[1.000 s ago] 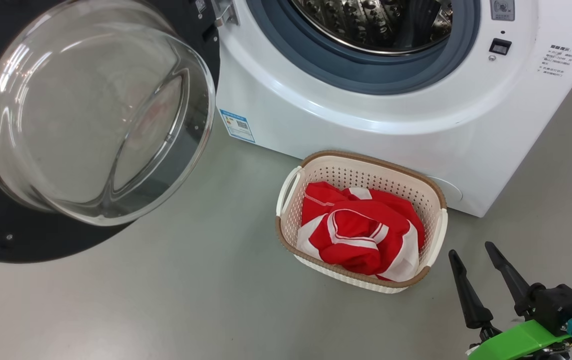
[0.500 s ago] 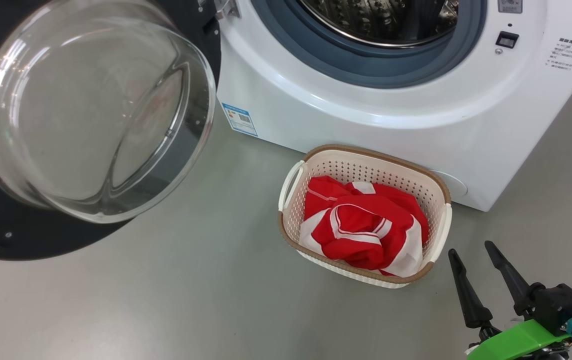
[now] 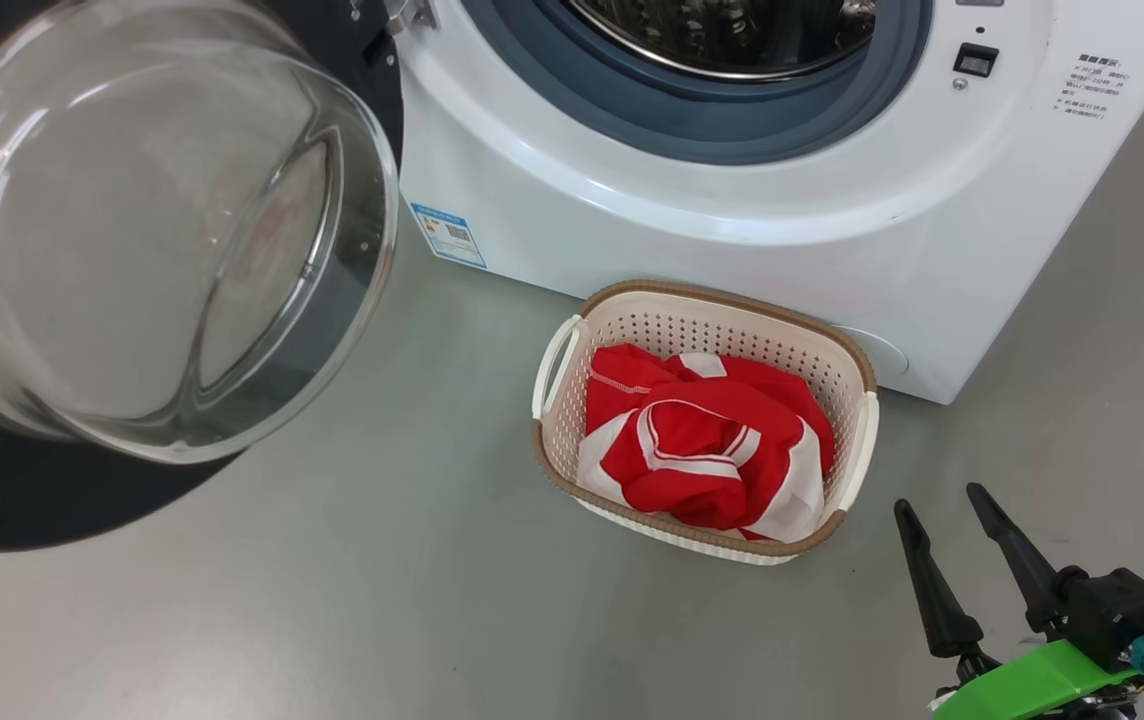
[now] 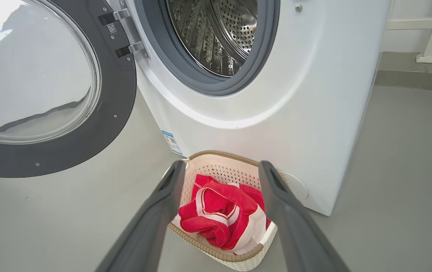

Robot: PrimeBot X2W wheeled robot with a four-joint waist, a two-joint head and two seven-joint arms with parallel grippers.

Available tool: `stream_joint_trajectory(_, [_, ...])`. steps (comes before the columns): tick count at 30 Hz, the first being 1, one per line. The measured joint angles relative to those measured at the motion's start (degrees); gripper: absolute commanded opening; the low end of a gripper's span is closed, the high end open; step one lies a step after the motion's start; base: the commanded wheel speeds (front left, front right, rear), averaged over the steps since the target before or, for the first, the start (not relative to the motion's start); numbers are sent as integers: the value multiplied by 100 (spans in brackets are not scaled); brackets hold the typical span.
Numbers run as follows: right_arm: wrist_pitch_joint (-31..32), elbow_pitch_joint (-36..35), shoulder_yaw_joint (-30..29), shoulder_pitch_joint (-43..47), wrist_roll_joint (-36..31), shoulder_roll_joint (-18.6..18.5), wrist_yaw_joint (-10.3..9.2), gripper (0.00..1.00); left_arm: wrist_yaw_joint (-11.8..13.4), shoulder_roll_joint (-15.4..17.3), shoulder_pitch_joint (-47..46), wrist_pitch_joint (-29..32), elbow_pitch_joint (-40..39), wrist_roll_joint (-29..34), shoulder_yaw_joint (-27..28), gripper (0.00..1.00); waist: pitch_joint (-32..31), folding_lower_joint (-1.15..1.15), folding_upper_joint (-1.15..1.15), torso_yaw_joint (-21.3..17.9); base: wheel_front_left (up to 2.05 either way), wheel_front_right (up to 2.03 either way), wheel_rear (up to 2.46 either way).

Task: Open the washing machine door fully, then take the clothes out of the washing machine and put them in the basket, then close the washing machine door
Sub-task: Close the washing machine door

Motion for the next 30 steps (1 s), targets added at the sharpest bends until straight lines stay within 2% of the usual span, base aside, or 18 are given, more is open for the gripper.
stream_joint_trajectory(9, [0,0,-67,1,0,94,0,100,2,84,521,630,-1003,-603,-444,0,-116,0,0,37,0,0,0])
stream_joint_trajectory(14, [0,1,-81,2,0,115,0,100,0,-29,794,911,-1688,-1006,-854,0,-170,0,0,58,0,0,0])
stream_joint_trajectory(21, [0,2,-86,2,0,122,0,100,0,-41,1193,959,-2291,-1282,-1171,0,-212,0,0,37,0,0,0])
stream_joint_trajectory(30, [0,8,-107,4,0,159,0,100,0,-23,1560,995,-3457,-1703,-1713,0,-285,0,0,-62,0,0,0])
